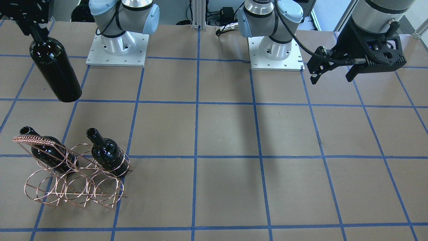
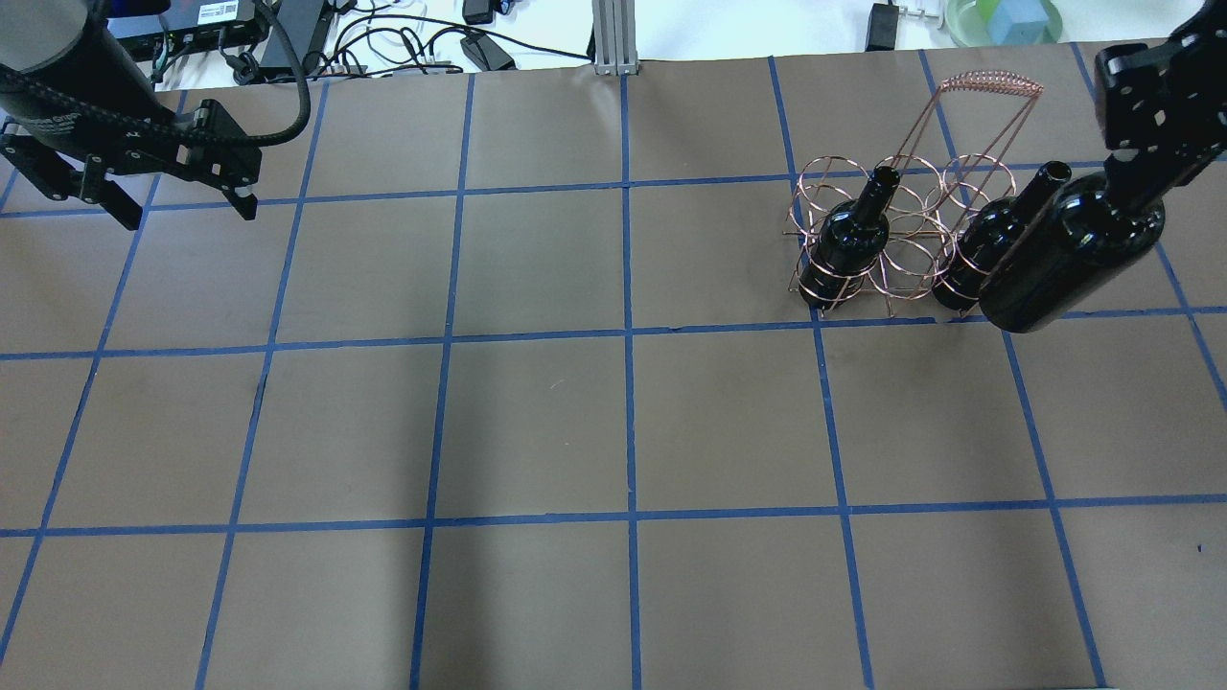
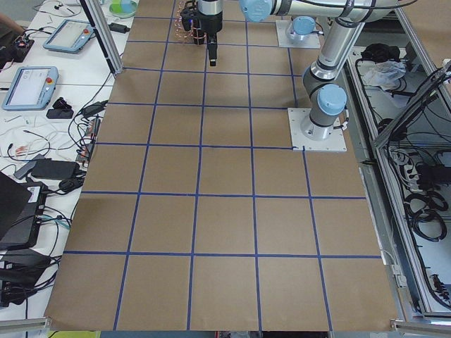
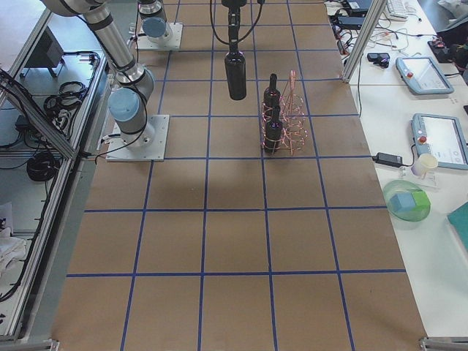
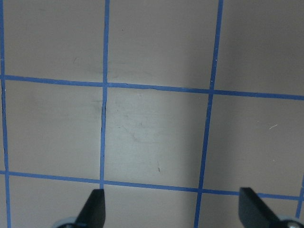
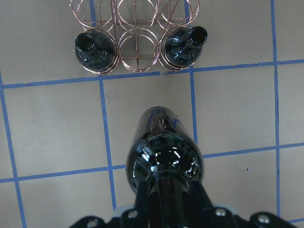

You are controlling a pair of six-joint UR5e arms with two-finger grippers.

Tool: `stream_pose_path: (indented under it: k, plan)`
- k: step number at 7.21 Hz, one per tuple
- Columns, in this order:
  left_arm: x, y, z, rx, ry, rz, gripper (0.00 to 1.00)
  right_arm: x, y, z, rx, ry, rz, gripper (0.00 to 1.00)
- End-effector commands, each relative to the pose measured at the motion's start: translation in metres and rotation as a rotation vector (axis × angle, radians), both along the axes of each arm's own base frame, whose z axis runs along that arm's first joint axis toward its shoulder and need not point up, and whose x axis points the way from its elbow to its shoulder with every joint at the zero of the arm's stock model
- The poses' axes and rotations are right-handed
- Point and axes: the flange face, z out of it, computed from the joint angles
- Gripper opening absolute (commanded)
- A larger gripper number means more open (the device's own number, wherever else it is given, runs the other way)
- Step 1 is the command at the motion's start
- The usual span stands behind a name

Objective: Place wine into wine basket
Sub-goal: 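Tilt and lower the bottle into the empty rack slot with the right gripper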

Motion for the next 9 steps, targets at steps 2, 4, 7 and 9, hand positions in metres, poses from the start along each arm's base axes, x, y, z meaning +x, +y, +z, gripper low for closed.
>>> stream_pose_path:
  k: [2, 4, 7, 9]
  plan:
    - [0.000, 0.000, 0.000, 0.000, 0.001, 0.000, 1.00, -0.011, -0.068, -0.027, -0.046, -0.049, -0.019, 0.02]
    - [0.000, 0.000, 0.000, -0.002, 0.002, 0.000, 1.00, -0.009, -0.098, -0.051, -0.060, -0.103, -0.082, 0.02]
    - [-0.005, -0.001, 0.000, -0.004, 0.005, 0.006, 1.00, -0.016, -0.135, -0.083, -0.078, -0.098, -0.079, 0.01]
    - [-0.039, 0.002, 0.000, -0.009, 0.003, -0.047, 1.00, -0.014, -0.136, -0.093, -0.050, -0.076, -0.076, 0.01]
